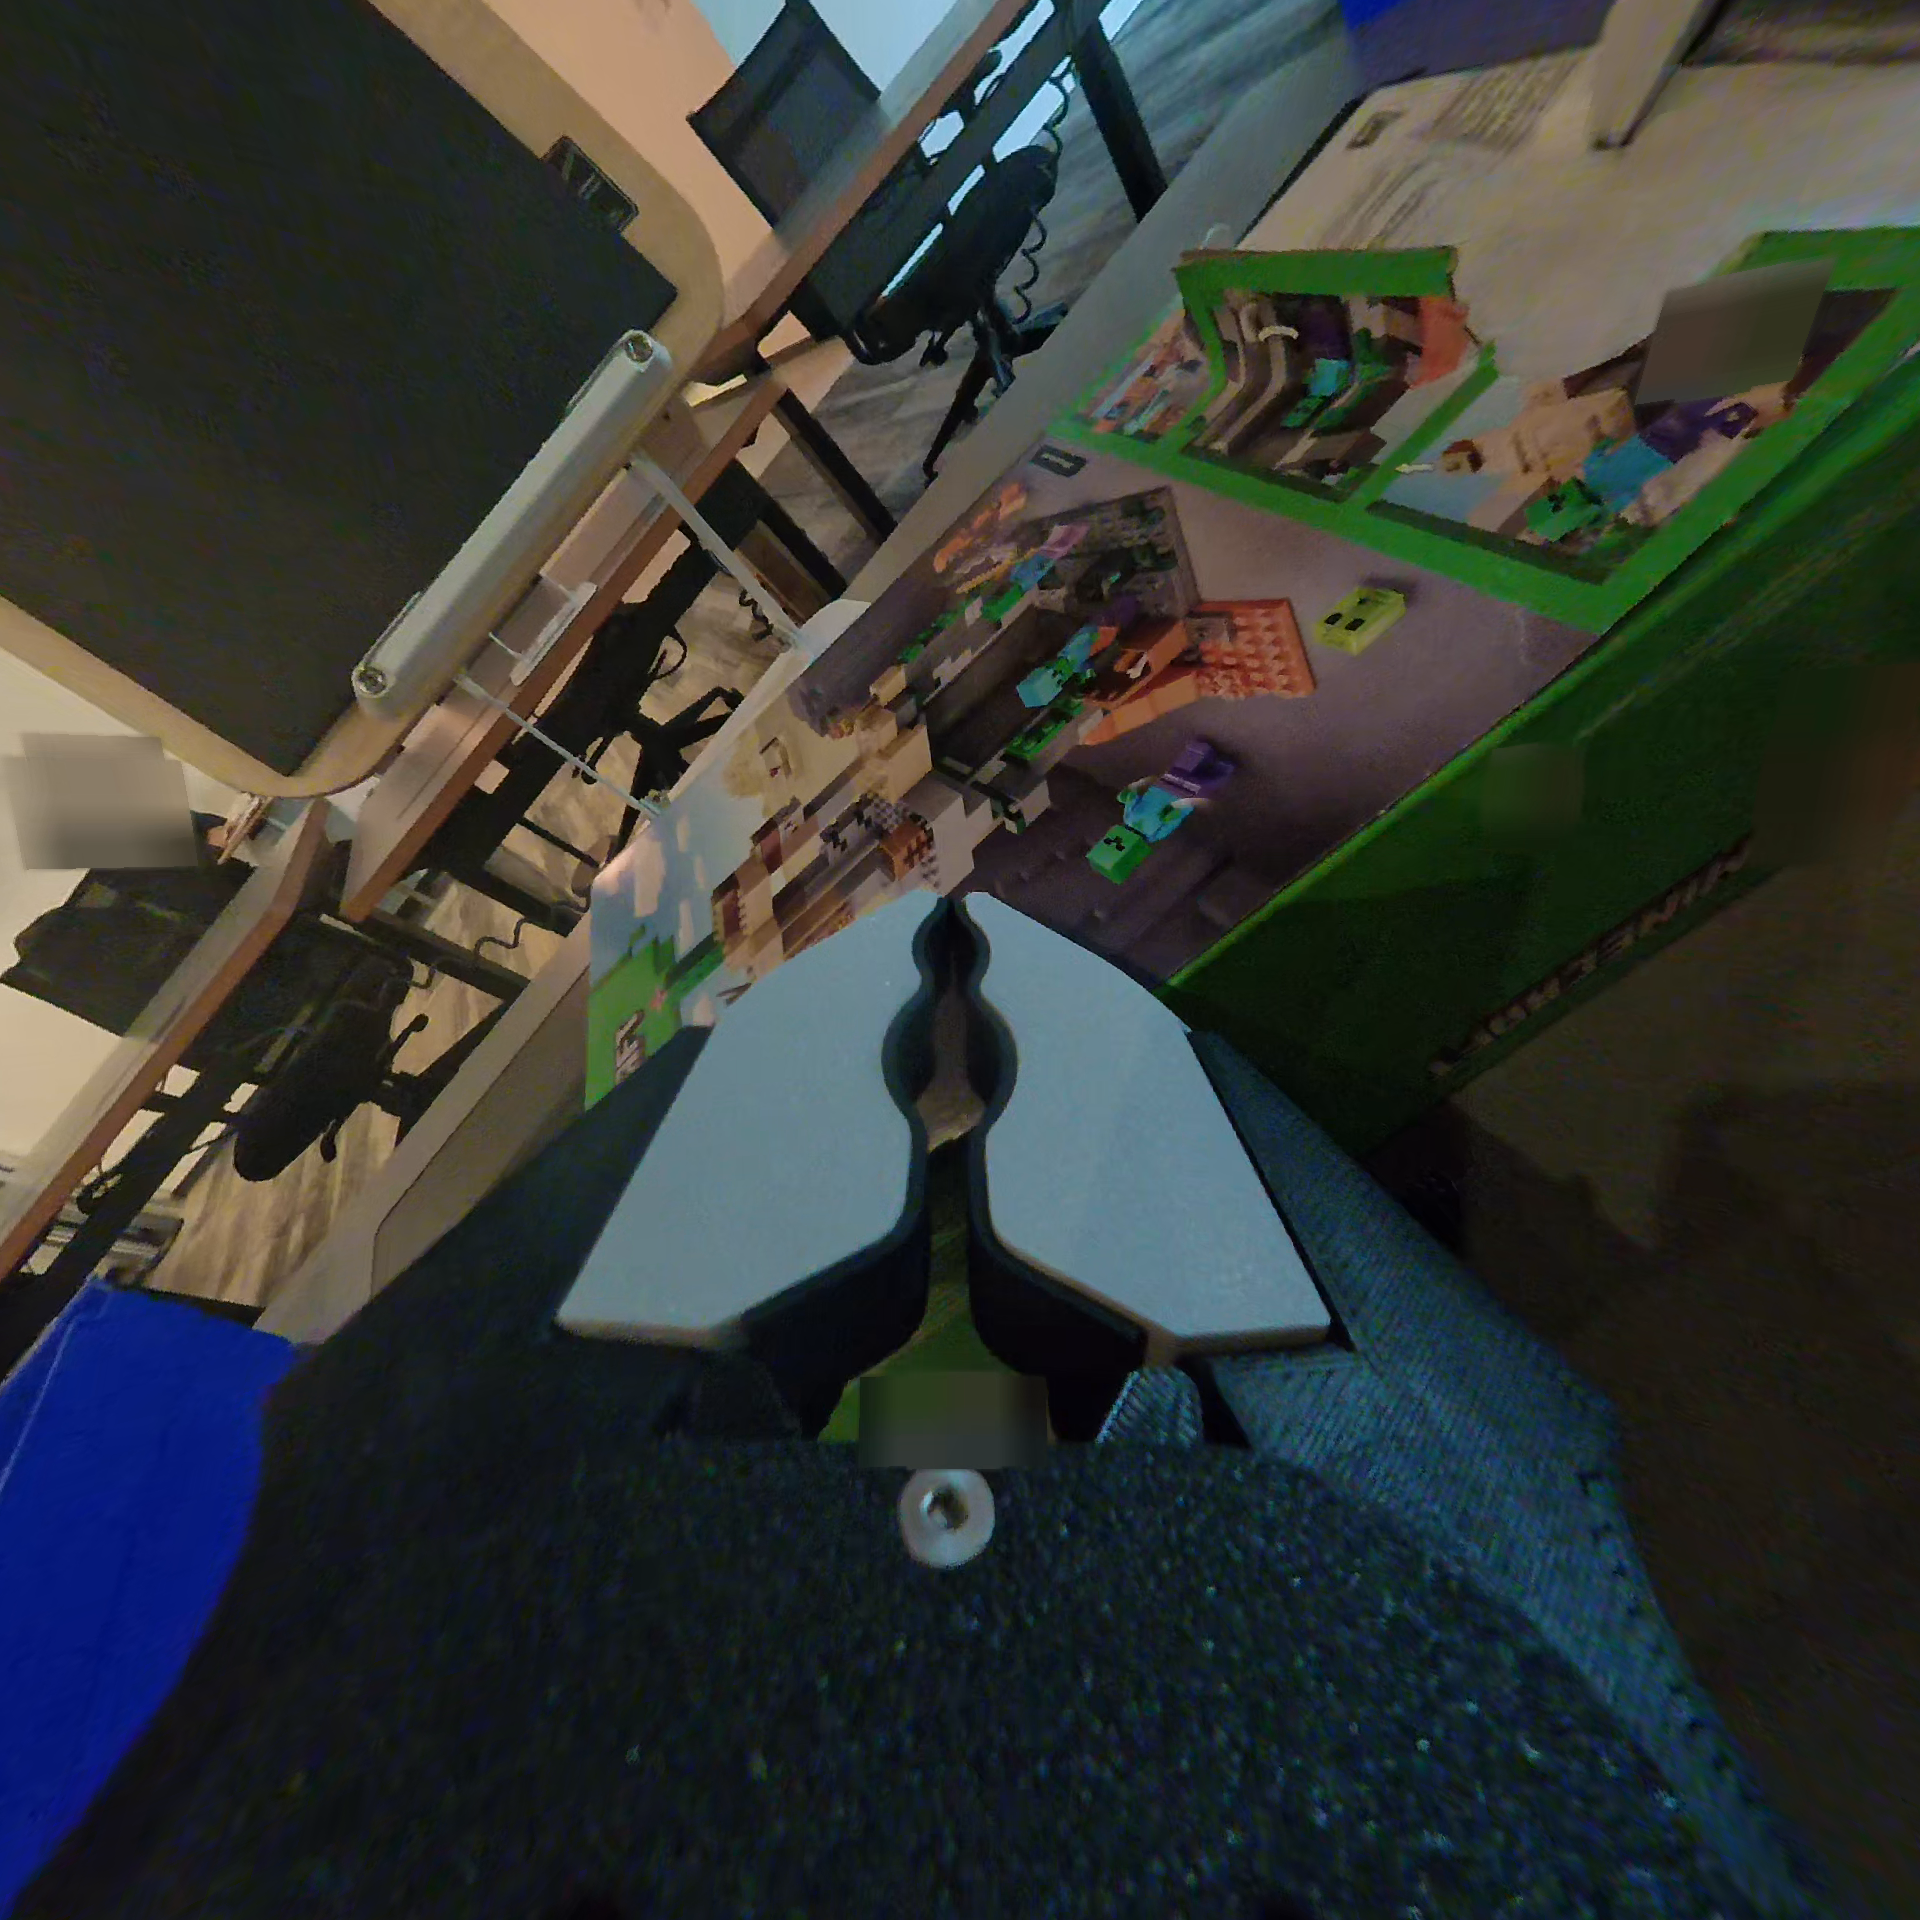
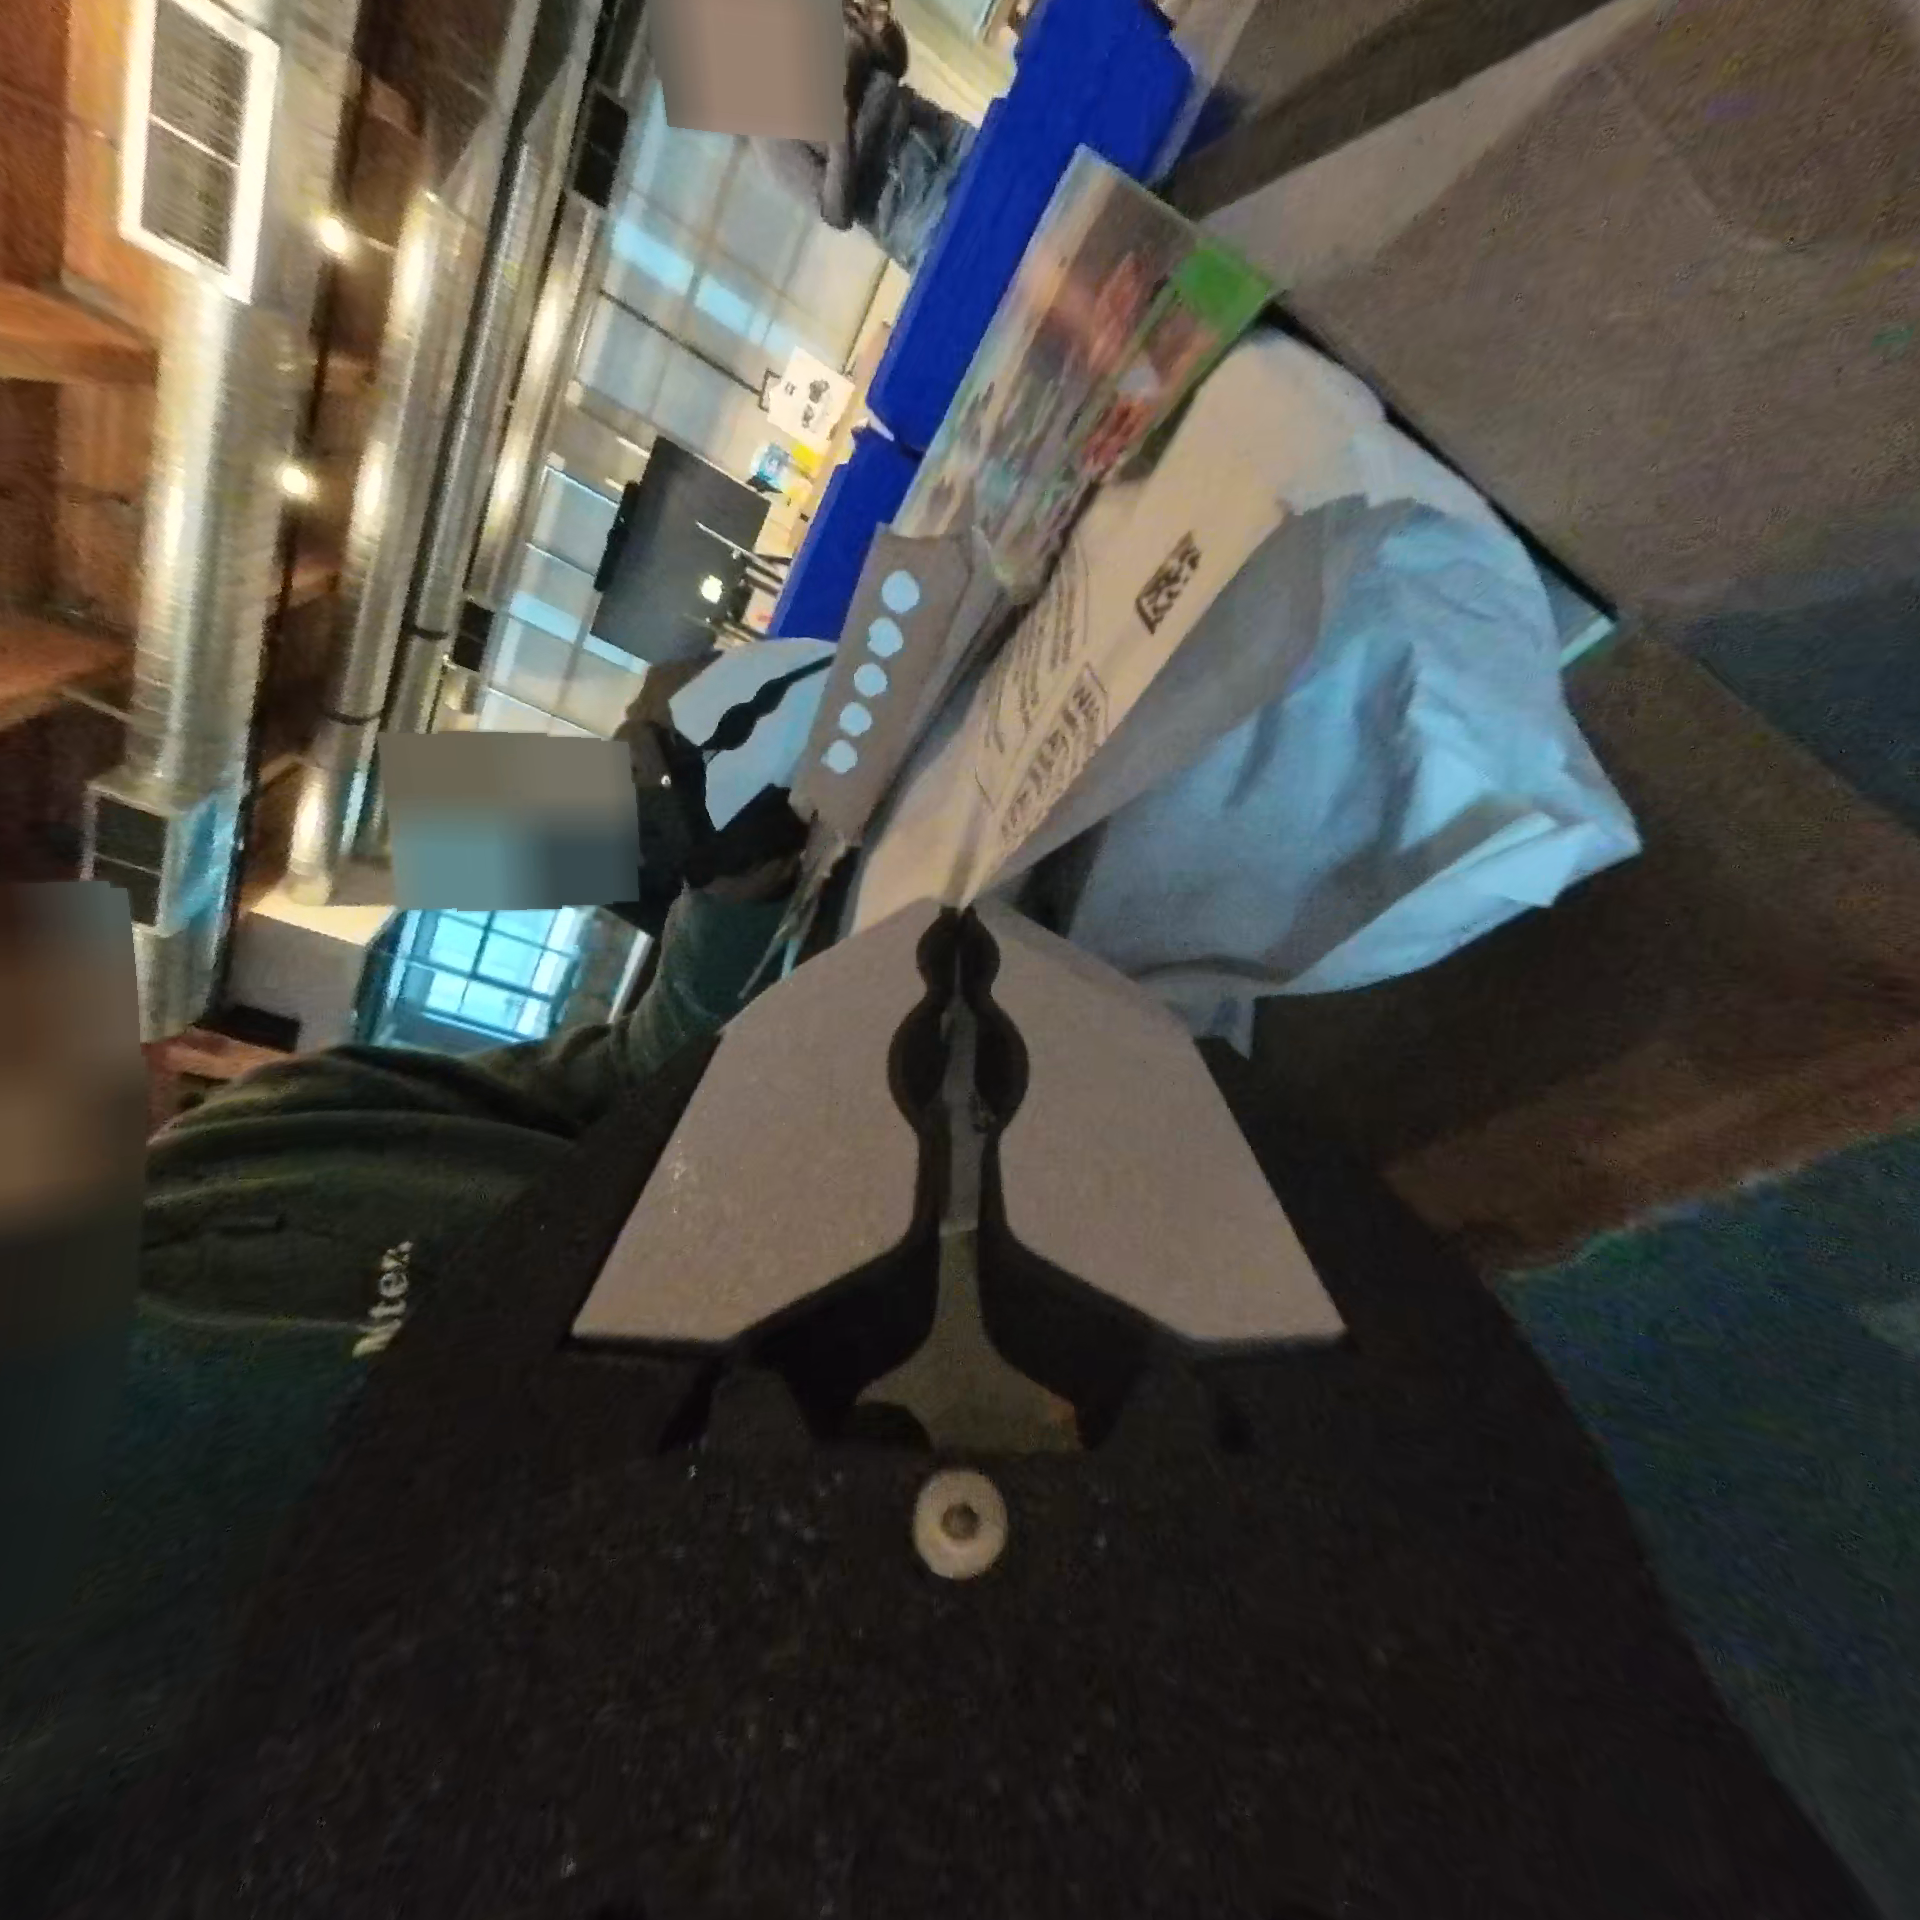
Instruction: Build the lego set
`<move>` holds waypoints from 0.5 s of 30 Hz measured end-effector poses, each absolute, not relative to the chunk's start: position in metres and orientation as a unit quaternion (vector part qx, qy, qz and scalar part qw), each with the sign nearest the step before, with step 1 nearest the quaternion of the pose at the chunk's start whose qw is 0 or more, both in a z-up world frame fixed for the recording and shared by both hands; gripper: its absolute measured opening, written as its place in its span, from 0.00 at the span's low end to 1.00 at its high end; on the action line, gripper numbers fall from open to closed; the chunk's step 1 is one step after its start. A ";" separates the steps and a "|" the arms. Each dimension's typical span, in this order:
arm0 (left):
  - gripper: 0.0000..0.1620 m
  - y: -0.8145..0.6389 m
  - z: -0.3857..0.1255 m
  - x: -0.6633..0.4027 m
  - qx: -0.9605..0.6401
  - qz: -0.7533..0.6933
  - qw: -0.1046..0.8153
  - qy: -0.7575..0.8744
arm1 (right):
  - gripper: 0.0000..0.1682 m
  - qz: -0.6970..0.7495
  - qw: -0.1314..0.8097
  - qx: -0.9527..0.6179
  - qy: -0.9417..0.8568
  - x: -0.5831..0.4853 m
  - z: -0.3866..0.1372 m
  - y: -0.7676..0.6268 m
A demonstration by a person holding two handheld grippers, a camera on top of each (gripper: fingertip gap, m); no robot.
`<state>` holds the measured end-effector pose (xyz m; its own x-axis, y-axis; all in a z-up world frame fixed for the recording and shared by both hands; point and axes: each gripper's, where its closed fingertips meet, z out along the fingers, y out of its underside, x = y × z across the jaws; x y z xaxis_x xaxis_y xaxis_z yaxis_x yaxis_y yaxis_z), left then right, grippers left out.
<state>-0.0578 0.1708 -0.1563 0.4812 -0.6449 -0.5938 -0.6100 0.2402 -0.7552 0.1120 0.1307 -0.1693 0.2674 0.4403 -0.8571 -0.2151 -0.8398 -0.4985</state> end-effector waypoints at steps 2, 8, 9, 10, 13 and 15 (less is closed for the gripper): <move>0.00 0.171 -0.156 -0.058 -0.617 -0.018 0.599 0.510 | 0.00 0.593 0.276 -0.752 -0.082 0.115 -0.170 0.128; 0.00 0.170 -0.156 -0.058 -0.614 -0.019 0.602 0.510 | 0.00 0.575 0.276 -0.764 -0.095 0.128 -0.173 0.120; 0.00 0.170 -0.156 -0.057 -0.613 -0.017 0.602 0.511 | 0.00 0.572 0.276 -0.766 -0.094 0.129 -0.173 0.119; 0.00 0.171 -0.156 -0.057 -0.613 -0.016 0.602 0.512 | 0.00 0.571 0.278 -0.767 -0.093 0.131 -0.174 0.118; 0.00 0.171 -0.155 -0.057 -0.610 -0.014 0.605 0.512 | 0.01 0.578 0.279 -0.763 -0.079 0.134 -0.174 0.118; 0.00 0.172 -0.155 -0.057 -0.606 -0.011 0.607 0.515 | 0.01 0.575 0.282 -0.764 -0.075 0.133 -0.174 0.120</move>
